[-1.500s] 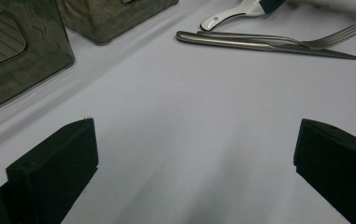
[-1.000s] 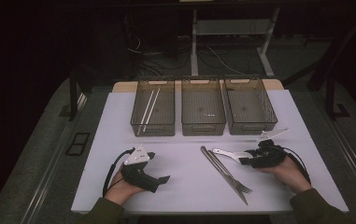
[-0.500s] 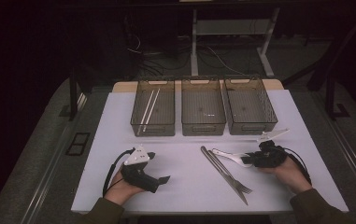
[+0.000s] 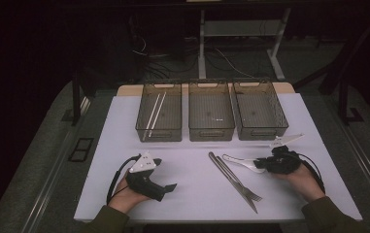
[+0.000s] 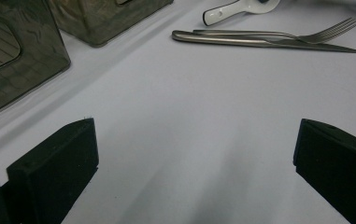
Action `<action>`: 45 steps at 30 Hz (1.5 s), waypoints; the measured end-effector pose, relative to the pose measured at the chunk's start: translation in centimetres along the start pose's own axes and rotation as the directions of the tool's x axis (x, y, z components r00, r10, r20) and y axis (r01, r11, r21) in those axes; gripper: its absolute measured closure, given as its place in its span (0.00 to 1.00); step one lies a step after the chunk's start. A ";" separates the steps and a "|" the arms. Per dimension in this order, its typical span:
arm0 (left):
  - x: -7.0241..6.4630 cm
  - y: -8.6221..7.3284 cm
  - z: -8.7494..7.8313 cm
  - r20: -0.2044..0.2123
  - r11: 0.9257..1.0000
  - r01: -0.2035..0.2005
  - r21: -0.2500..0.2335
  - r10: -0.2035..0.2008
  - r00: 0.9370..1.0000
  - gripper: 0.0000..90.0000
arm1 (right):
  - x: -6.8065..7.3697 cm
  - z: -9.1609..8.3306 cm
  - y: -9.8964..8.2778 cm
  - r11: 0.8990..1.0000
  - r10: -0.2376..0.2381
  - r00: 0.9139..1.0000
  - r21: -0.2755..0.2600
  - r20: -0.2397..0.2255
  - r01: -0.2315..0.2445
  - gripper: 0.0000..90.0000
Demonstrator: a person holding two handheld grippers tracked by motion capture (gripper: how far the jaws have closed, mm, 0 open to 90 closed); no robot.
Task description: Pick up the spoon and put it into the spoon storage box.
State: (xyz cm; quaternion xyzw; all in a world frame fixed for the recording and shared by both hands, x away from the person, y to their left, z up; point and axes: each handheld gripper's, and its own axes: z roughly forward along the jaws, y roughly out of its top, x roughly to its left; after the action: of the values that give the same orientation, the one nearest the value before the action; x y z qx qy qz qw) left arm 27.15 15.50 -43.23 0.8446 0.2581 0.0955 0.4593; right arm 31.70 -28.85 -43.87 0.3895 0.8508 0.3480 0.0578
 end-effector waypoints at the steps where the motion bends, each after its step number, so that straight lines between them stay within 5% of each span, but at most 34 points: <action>1: 0.0 0.0 0.0 -0.001 1.000 -0.003 -0.002 0.003 1.000 0.00 | -0.1 -0.1 0.0 1.000 0.005 1.000 -0.005 0.005 -0.005 0.92; 22: 0.2 -0.2 0.3 0.010 1.000 0.005 -0.008 -0.005 1.000 0.00 | -0.4 -2.7 1.2 0.988 0.041 0.999 -0.148 0.003 -0.040 0.92; 45: 0.1 -0.1 0.4 0.012 1.000 0.007 -0.004 -0.007 1.000 0.00 | -0.2 -3.3 4.9 0.971 0.010 1.000 -0.238 0.013 -0.006 0.91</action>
State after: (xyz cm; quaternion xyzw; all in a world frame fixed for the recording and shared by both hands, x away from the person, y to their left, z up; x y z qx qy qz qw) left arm 27.33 15.31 -43.49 0.8434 0.2580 0.0895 0.4627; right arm 33.68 -28.53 -38.33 0.3856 0.8009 0.4450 0.1088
